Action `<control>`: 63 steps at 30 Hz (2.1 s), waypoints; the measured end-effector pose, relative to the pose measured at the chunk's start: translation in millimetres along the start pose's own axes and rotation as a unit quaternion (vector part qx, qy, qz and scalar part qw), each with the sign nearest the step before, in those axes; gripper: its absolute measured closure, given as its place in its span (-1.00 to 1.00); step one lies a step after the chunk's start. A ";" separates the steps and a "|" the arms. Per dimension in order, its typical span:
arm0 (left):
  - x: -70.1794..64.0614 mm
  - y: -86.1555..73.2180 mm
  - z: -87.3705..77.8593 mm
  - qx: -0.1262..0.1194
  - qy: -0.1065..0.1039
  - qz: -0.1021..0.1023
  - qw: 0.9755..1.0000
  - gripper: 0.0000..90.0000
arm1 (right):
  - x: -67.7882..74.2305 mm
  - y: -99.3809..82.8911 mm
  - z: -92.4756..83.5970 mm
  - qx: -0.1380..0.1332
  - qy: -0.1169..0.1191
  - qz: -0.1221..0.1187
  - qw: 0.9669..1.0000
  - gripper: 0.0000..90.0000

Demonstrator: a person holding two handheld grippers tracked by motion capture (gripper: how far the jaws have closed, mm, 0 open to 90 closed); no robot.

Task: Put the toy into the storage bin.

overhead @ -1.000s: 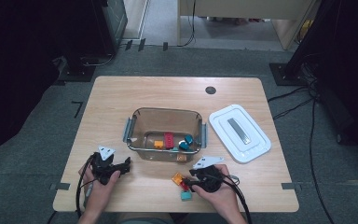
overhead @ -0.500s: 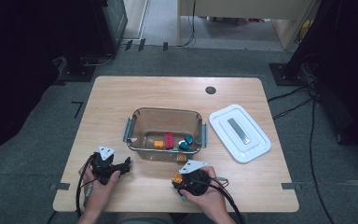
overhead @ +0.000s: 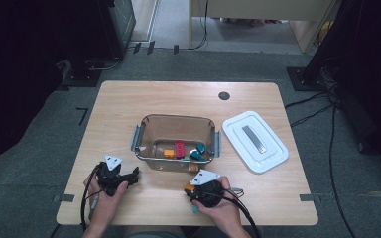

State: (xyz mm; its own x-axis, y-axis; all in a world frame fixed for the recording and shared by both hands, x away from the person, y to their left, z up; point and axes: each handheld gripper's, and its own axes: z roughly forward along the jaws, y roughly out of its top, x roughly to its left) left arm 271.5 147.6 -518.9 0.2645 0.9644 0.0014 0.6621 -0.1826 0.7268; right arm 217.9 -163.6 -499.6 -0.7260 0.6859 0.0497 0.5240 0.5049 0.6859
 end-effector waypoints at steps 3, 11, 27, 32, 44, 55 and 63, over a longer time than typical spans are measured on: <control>0.0 0.0 0.0 0.000 0.000 0.000 1.000 -0.76 | -2.9 -0.7 -4.9 -0.004 -0.001 0.004 1.000 0.33; 0.0 0.0 0.0 0.000 0.000 0.000 1.000 -0.76 | -17.8 -4.5 -25.7 -0.021 -0.013 0.020 0.999 0.33; 0.0 0.0 0.0 0.000 0.000 0.000 1.000 -0.76 | -74.3 -45.3 -44.5 0.025 -0.073 0.063 0.995 0.33; 0.0 0.0 0.0 0.000 0.000 0.000 1.000 -0.76 | -87.5 -54.6 -51.7 0.032 -0.082 0.078 0.993 0.33; 0.0 0.0 0.0 0.000 0.000 0.000 1.000 -0.76 | -91.6 -48.0 -49.9 0.058 -0.084 0.072 0.992 0.30; 0.0 0.0 0.0 0.000 0.000 0.000 1.000 -0.76 | -91.7 -41.8 -46.6 0.068 -0.082 0.074 0.992 0.34; 0.0 0.0 0.0 0.000 0.000 0.000 1.000 -0.76 | -96.6 -34.4 -54.8 0.042 -0.080 0.086 0.992 0.34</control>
State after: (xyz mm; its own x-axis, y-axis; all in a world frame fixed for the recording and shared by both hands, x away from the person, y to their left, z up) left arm 271.4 147.5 -518.9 0.2644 0.9644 0.0015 0.6623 -0.1827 0.7267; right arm 245.6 -276.0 -488.2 -0.5461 0.8367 0.0409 0.6744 0.4102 0.6139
